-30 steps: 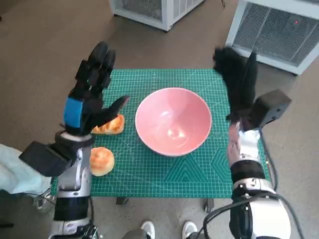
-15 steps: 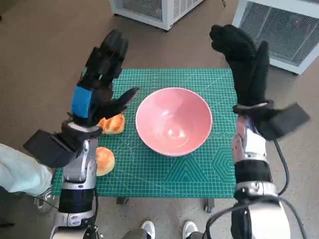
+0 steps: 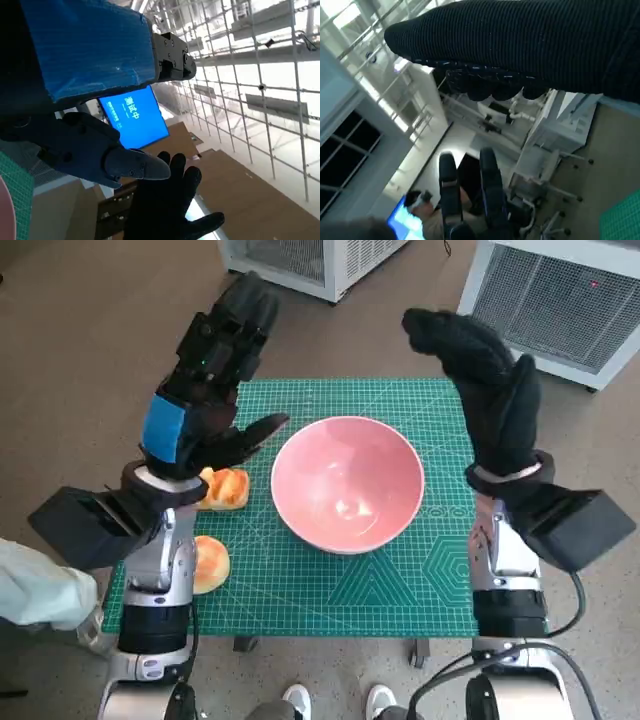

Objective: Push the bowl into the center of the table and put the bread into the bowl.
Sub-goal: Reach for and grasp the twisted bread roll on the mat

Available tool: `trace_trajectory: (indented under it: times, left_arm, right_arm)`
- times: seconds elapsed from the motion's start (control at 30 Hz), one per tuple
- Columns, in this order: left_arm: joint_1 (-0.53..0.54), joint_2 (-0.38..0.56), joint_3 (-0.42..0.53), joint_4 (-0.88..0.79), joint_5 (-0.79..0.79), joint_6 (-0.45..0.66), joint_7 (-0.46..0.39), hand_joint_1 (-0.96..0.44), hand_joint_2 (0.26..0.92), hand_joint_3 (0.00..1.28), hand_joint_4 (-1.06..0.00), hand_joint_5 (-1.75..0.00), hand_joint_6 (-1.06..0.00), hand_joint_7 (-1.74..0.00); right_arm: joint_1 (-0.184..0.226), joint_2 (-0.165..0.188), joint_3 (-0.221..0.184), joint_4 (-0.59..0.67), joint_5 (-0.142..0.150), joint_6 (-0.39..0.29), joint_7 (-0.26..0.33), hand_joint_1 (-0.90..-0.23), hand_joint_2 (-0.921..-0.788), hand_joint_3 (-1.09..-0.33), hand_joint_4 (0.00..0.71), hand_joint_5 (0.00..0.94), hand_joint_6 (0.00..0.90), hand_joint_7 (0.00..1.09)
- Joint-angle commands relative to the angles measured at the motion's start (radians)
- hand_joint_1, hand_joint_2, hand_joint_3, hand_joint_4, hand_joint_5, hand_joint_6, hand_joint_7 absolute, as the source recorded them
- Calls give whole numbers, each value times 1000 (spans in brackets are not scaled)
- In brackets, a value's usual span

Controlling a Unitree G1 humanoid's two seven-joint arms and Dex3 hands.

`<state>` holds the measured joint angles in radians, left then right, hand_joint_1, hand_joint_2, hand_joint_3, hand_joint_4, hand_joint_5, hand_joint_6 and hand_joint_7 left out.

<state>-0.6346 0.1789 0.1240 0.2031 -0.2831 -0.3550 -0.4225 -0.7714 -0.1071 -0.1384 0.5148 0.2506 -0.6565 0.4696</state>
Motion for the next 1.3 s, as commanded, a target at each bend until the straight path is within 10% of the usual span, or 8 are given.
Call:
trace_trajectory:
  times: [0.03,0.23,0.6,1.3]
  left_arm:
    - [-15,19,9,1,-11,-25,-24,-528,921,124,-187,-5,-161,-265]
    - [2,95,15,-42,58,-11,-22,-545,921,105,-178,-1,-130,-257]
    - [43,504,-12,-268,490,408,-52,-249,761,3,-135,-2,-150,-101]
    - [7,556,-204,-186,640,718,-147,-116,737,4,-204,-5,-321,-33]
  right_arm:
    - [22,-8,7,-11,23,20,24,-748,-921,-765,191,5,162,268]
    - [17,-7,11,-11,32,21,27,-752,-921,-762,191,4,158,282]
    - [21,0,17,-24,24,20,11,-756,-921,-759,190,3,149,303]
    - [10,19,17,-1,28,16,-7,-761,-921,-749,192,2,137,332]
